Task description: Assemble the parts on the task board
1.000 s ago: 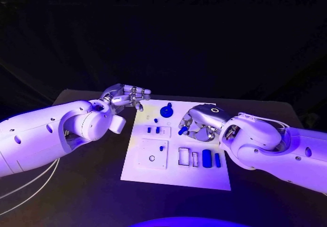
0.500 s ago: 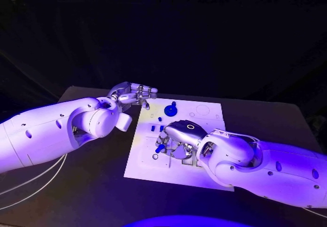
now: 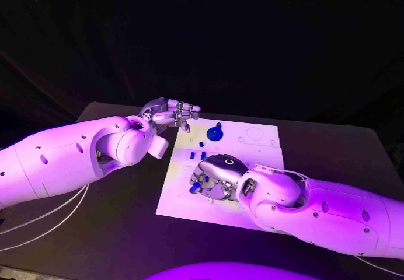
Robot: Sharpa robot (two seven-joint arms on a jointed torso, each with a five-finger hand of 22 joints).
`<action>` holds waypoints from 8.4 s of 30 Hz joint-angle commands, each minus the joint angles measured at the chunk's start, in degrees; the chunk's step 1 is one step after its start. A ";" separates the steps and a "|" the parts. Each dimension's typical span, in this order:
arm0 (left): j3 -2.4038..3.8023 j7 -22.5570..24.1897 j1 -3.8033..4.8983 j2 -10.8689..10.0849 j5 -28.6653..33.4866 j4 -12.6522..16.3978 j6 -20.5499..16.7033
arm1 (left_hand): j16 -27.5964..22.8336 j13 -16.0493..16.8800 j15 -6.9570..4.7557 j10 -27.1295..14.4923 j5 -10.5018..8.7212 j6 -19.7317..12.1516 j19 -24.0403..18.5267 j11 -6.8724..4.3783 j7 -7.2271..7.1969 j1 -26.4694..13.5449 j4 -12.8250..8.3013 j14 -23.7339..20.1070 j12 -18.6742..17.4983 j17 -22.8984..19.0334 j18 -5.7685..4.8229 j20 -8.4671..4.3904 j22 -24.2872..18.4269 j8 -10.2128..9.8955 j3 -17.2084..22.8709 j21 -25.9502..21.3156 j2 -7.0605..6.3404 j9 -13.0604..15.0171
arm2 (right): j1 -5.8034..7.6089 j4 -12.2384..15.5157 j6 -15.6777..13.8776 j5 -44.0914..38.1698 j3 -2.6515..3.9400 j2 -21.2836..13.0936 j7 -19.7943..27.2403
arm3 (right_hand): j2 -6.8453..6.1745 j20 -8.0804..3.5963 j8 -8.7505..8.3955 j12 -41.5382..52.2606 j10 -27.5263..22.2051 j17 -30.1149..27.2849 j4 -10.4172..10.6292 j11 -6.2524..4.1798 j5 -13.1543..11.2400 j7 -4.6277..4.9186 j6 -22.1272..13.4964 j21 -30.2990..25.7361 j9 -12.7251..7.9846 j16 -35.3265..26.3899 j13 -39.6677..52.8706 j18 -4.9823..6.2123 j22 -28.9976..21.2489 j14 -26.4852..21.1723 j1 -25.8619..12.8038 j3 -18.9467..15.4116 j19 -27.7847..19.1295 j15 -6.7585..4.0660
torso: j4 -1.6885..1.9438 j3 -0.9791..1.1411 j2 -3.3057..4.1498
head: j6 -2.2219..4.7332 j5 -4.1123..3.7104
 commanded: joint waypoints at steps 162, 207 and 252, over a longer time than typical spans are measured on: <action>-0.45 -0.08 0.05 -2.16 0.35 1.04 1.38 | 0.06 0.12 0.14 -0.46 0.17 0.04 0.06 -0.01 0.08 -0.22 0.06 -0.34 0.41 -0.21 0.29 0.24 -0.19 -0.22 -0.48 -0.49 0.80 -0.16 | -1.91 13.93 -13.04 13.15 -0.38 -21.74 -19.06 | 5.60 -3.37 8.98 69.25 11.58 10.79 12.09 -4.33 20.00 -3.88 -1.79 12.31 11.82 9.38 70.16 -3.59 14.60 4.06 -7.84 -33.43 5.50 -3.94 | -1.38 -0.05 -0.30 | 0.66 -7.88; -0.45 -0.08 0.06 -2.36 0.45 1.16 2.49 | 0.10 0.15 0.17 -0.59 0.16 0.01 0.06 0.02 0.09 -0.45 0.16 -0.43 0.45 -0.28 0.28 0.27 -0.27 -0.21 -0.69 -0.62 0.84 -0.22 | -2.11 10.00 -7.57 15.88 -0.40 -16.02 -19.41 | 8.62 -4.05 11.53 71.06 13.75 12.31 12.24 -5.32 16.01 -5.11 0.01 13.50 15.39 10.22 73.66 -3.84 14.93 4.32 -14.49 -37.40 5.91 -4.72 | -0.80 -0.12 -0.18 | 0.29 -8.08; -0.46 -0.13 0.05 -2.39 0.45 1.08 2.49 | 0.10 0.15 0.17 -0.67 0.17 -0.01 0.04 0.01 0.06 -0.43 0.13 -0.50 0.46 -0.32 0.28 0.28 -0.32 -0.21 -0.73 -0.69 0.87 -0.25 | -2.15 10.44 -8.59 12.32 -0.39 -17.08 -19.76 | 9.49 -4.16 12.77 70.42 13.98 12.52 12.17 -5.35 8.12 -5.14 -0.68 13.48 17.54 10.31 74.39 -3.83 14.92 4.31 -20.04 -41.48 5.89 -4.77 | -0.40 -0.15 -0.12 | 0.67 -8.74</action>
